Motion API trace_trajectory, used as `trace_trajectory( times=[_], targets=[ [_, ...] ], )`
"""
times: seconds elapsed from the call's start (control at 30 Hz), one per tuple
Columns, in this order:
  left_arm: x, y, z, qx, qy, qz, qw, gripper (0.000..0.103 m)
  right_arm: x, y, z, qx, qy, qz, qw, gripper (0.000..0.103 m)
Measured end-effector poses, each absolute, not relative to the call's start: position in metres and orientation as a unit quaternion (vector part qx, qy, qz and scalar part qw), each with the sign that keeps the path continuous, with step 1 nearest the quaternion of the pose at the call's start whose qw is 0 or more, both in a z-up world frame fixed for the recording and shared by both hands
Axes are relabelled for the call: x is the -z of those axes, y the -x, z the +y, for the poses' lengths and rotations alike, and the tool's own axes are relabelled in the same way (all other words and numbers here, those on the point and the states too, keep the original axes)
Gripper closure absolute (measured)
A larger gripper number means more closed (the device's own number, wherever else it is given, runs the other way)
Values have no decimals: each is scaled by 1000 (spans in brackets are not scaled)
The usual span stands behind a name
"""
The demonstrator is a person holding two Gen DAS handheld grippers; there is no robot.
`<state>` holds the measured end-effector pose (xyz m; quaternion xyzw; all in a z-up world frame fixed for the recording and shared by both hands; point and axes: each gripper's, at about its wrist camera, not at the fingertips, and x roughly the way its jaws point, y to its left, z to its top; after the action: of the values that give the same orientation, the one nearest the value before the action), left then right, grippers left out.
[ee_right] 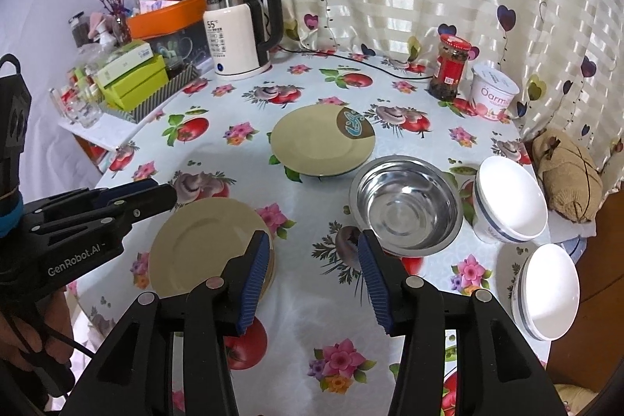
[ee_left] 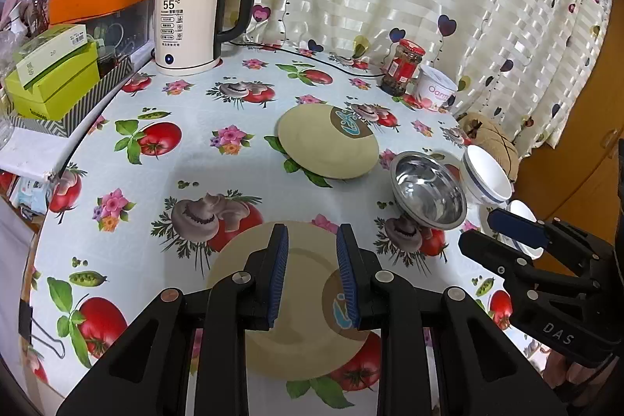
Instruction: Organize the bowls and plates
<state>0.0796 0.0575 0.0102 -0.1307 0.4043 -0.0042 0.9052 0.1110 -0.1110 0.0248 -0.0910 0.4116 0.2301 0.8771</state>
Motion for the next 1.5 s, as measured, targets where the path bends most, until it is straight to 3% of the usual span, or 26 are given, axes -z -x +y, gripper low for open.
trace_trajectory(
  times=[0.7,1.5],
  targets=[
    [0,-120,69,16,130,416,900,76,-17,-150,-104,-241,80,422,870,56],
    [32,-224,94,40,153,450,879,69,10,-271,-94,-241,65,461,852,56]
  ],
)
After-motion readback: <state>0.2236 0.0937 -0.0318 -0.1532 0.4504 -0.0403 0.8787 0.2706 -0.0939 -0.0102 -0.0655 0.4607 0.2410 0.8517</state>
